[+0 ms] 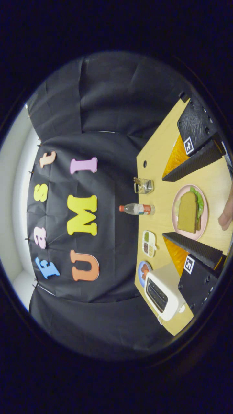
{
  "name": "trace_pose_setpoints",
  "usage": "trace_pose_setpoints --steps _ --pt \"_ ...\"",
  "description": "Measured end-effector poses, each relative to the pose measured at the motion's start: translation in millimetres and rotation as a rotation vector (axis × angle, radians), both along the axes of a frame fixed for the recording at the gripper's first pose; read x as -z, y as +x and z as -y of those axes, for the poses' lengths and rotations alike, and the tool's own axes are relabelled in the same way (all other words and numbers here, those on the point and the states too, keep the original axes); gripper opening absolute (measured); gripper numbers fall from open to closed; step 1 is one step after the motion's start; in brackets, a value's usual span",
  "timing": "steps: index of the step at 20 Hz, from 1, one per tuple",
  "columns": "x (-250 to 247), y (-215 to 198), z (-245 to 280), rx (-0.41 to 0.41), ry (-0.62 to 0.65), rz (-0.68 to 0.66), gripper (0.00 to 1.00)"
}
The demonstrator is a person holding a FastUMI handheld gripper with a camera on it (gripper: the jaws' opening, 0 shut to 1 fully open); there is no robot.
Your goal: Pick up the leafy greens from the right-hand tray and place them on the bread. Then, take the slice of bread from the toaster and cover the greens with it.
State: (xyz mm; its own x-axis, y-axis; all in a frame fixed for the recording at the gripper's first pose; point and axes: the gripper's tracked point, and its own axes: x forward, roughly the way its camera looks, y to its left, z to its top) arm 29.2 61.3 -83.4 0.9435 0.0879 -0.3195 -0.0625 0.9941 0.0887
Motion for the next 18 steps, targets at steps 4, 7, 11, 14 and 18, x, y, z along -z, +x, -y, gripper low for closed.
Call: trace_pose_setpoints --steps 4,7,11,14,18 --pt "-49 -30 12 0.015 0.008 0.141 0.96" --pt "-86 -51 18 0.005 0.063 0.234 0.96" --pt "-125 -71 27 0.010 0.093 0.347 0.96" --pt "-131 -80 32 0.036 0.065 0.363 0.96" --pt "-132 -84 25 0.021 0.066 0.365 0.96"
